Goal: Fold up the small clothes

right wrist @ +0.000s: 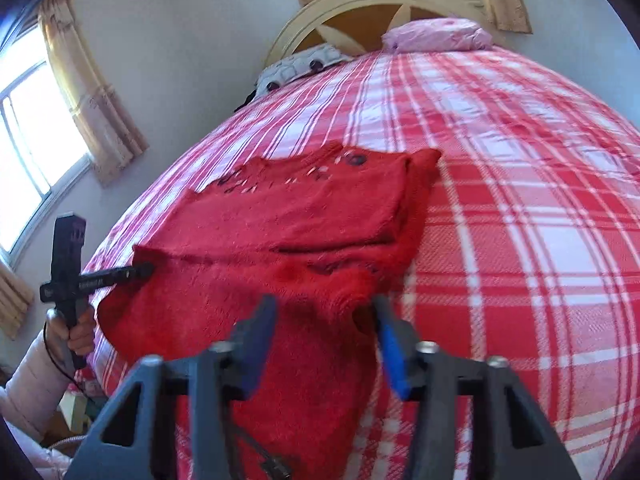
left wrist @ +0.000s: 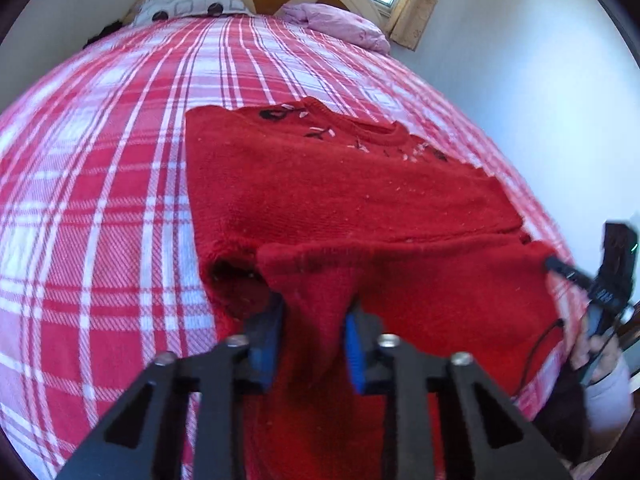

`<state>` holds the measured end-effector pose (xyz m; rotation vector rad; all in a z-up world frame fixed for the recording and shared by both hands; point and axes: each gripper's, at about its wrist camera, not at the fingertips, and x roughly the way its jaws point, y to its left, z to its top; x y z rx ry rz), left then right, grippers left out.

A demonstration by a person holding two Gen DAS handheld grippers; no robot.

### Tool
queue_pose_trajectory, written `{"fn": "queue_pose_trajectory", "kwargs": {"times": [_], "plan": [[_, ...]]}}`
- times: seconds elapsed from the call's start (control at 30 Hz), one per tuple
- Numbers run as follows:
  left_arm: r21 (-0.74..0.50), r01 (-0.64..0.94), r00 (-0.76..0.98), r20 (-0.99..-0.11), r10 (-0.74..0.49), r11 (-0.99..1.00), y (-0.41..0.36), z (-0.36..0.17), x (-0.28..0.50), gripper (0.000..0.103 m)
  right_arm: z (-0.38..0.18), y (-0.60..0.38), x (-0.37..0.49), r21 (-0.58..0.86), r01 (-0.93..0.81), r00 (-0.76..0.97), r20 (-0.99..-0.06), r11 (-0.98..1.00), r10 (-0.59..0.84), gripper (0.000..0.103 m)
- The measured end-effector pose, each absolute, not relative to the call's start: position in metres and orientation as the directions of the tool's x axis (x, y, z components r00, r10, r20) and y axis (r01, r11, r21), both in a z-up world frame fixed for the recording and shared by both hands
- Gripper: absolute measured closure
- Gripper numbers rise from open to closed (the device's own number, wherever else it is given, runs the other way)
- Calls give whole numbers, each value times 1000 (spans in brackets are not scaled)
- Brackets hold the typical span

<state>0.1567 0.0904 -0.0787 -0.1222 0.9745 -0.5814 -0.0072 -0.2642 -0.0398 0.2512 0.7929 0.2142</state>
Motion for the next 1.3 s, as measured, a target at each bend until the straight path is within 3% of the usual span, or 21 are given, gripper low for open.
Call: {"fn": "queue_pose_trajectory", "kwargs": {"times": [0.2, 0.47, 0.5, 0.53, 0.57, 0.63, 0.67, 1.3], "plan": [[-333, 417, 425, -751, -506, 845, 83, -83, 156, 82, -45, -263, -13, 334, -82, 673, -676, 939, 300, 59], [-388, 379, 426, -733, -531, 840, 87, -84, 164, 64, -53, -263, 4, 367, -93, 663, -671, 926, 333, 59], [-385, 375, 431, -733, -527, 843, 86, -84, 163, 64, -54, -262, 6, 368, -91, 663, -671, 926, 332, 64], [-380, 374, 437, -732, -522, 846, 86, -84, 162, 66, -54, -262, 7, 362, -85, 665, -674, 928, 324, 73], [-372, 374, 441, -734, -516, 849, 85, -84, 161, 75, -55, -261, 8, 351, -77, 660, -684, 933, 311, 94], [-358, 367, 448, -741, -500, 859, 86, -84, 159, 89, -54, -259, 4, 343, -73, 657, -690, 937, 304, 95], [-368, 364, 449, -735, -507, 856, 87, -83, 157, 92, -52, -258, 1, 333, -78, 662, -687, 940, 299, 95], [-308, 416, 675, -526, -517, 856, 124, 34, 78, 93, 88, -210, -87, 150, -258, 824, -482, 954, 298, 95]]}}
